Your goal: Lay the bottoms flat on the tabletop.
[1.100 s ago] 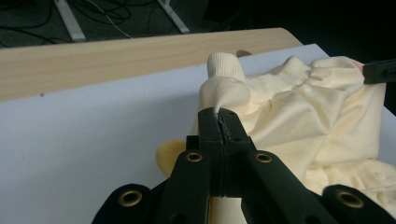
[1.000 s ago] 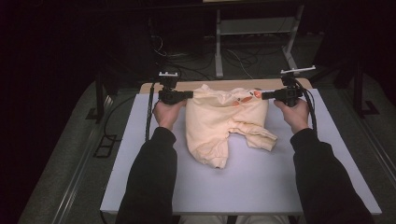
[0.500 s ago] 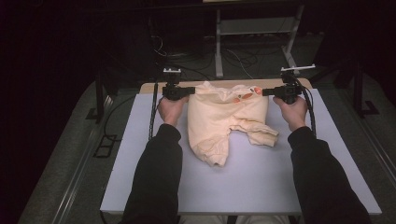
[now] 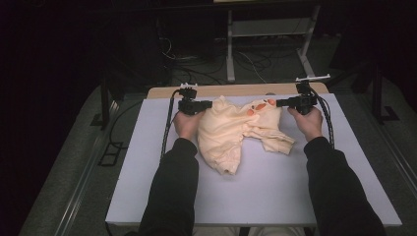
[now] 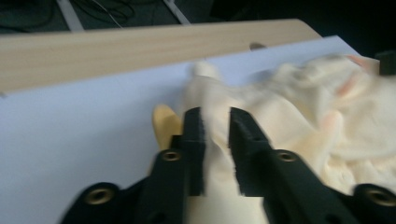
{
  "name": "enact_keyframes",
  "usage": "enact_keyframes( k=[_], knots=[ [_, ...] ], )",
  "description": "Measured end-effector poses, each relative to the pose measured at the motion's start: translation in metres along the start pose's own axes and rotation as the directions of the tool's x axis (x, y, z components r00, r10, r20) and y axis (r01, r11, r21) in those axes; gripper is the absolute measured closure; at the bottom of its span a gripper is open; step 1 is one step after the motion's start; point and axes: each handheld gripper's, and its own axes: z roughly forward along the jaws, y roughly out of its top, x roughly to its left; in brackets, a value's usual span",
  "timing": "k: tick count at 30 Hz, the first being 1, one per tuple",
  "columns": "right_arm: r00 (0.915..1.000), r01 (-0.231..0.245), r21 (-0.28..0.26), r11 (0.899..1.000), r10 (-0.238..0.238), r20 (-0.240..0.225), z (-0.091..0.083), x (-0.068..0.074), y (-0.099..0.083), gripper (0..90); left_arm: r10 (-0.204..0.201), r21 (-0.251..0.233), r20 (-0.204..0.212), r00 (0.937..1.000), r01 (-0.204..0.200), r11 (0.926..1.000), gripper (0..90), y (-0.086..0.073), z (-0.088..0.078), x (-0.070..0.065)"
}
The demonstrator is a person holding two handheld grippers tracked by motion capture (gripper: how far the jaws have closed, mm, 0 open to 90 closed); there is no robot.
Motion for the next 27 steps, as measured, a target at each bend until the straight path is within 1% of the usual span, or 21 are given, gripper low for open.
enact_keyframes(
  k=[1, 2, 3, 4, 6, 8, 9, 10, 11, 12, 14, 15, 16, 18, 19, 21, 24, 27],
  knots=[
    [0.9999, 0.005, -0.002, 1.0, -0.005, 0.01, -0.002, -0.001, -0.002, 72.2, -0.003, 0.003, -0.013, 0.9999, 0.003, 1.0, 67.6, -0.002, 0.0, 0.0],
    [1.0, -0.001, -0.006, 1.0, 0.001, 0.007, -0.003, -0.003, -0.003, 70.5, -0.02, -0.011, -0.025, 0.9995, 0.02, 0.9998, 63.9, -0.004, -0.001, 0.001],
    [0.9999, -0.011, -0.015, 1.0, 0.011, -0.005, -0.006, -0.006, -0.004, 69.0, -0.04, -0.027, 0.001, 0.9992, 0.04, 0.9988, 61.7, -0.005, -0.002, 0.002],
    [0.9999, -0.013, -0.019, 1.0, 0.013, -0.004, -0.008, -0.007, -0.005, 67.0, -0.056, -0.038, 0.026, 0.9981, 0.057, 0.9976, 58.5, -0.006, -0.003, 0.002],
    [1.0, -0.005, -0.017, 1.0, 0.005, -0.008, -0.012, -0.008, -0.007, 61.3, -0.05, -0.05, 0.037, 0.9981, 0.052, 0.9974, 49.2, -0.006, -0.007, 0.001],
    [0.9998, 0.017, -0.009, 1.0, -0.017, -0.007, -0.015, -0.007, -0.009, 55.3, -0.04, -0.062, 0.046, 0.9981, 0.043, 0.9972, 42.6, -0.007, -0.01, -0.002],
    [0.9994, 0.032, -0.009, 0.999, -0.032, -0.015, -0.017, -0.007, -0.012, 51.1, -0.036, -0.065, 0.058, 0.9977, 0.039, 0.9971, 38.5, -0.008, -0.012, -0.003],
    [0.9985, 0.043, -0.011, 0.999, -0.043, -0.034, -0.019, -0.007, -0.015, 47.5, -0.034, -0.071, 0.071, 0.9969, 0.039, 0.9967, 34.7, -0.008, -0.014, -0.003],
    [0.9977, 0.052, -0.014, 0.999, -0.052, -0.044, -0.021, -0.006, -0.018, 45.1, -0.034, -0.072, 0.081, 0.9961, 0.039, 0.9967, 31.3, -0.009, -0.015, -0.004],
    [0.9972, 0.058, -0.013, 0.998, -0.059, -0.047, -0.023, -0.006, -0.022, 41.5, -0.032, -0.071, 0.092, 0.9953, 0.038, 0.9967, 27.2, -0.009, -0.017, -0.005],
    [0.9961, 0.068, -0.004, 0.998, -0.068, -0.055, -0.024, -0.005, -0.027, 37.2, -0.026, -0.077, 0.092, 0.9954, 0.033, 0.9965, 19.5, -0.009, -0.02, -0.007],
    [0.9954, 0.077, 0.009, 0.997, -0.077, -0.057, -0.025, -0.005, -0.031, 35.0, -0.024, -0.08, 0.089, 0.9958, 0.031, 0.9963, 15.0, -0.009, -0.021, -0.008],
    [0.9952, 0.085, 0.02, 0.996, -0.084, -0.051, -0.026, -0.004, -0.034, 32.9, -0.026, -0.08, 0.09, 0.9956, 0.033, 0.9962, 11.1, -0.009, -0.023, -0.01],
    [0.9939, 0.09, 0.027, 0.996, -0.088, -0.067, -0.028, -0.005, -0.04, 29.3, -0.024, -0.075, 0.094, 0.9953, 0.031, 0.9967, 2.4, -0.011, -0.025, -0.013],
    [0.9936, 0.087, 0.03, 0.996, -0.085, -0.075, -0.03, -0.005, -0.043, 28.0, -0.017, -0.066, 0.095, 0.9953, 0.023, 0.9975, 0.0, -0.013, -0.027, -0.014],
    [0.992, 0.079, 0.028, 0.996, -0.076, -0.101, -0.033, -0.007, -0.05, 24.9, -0.009, -0.066, 0.105, 0.9944, 0.016, 0.9977, 0.0, -0.017, -0.031, -0.017],
    [0.9888, 0.07, 0.027, 0.997, -0.066, -0.134, -0.037, -0.008, -0.06, 24.4, -0.017, -0.076, 0.117, 0.993, 0.026, 0.9968, 0.0, -0.023, -0.037, -0.018],
    [0.9862, 0.073, 0.016, 0.997, -0.07, -0.15, -0.043, -0.006, -0.069, 24.4, -0.012, -0.078, 0.118, 0.993, 0.021, 0.9967, 0.0, -0.031, -0.043, -0.021]
  ],
)
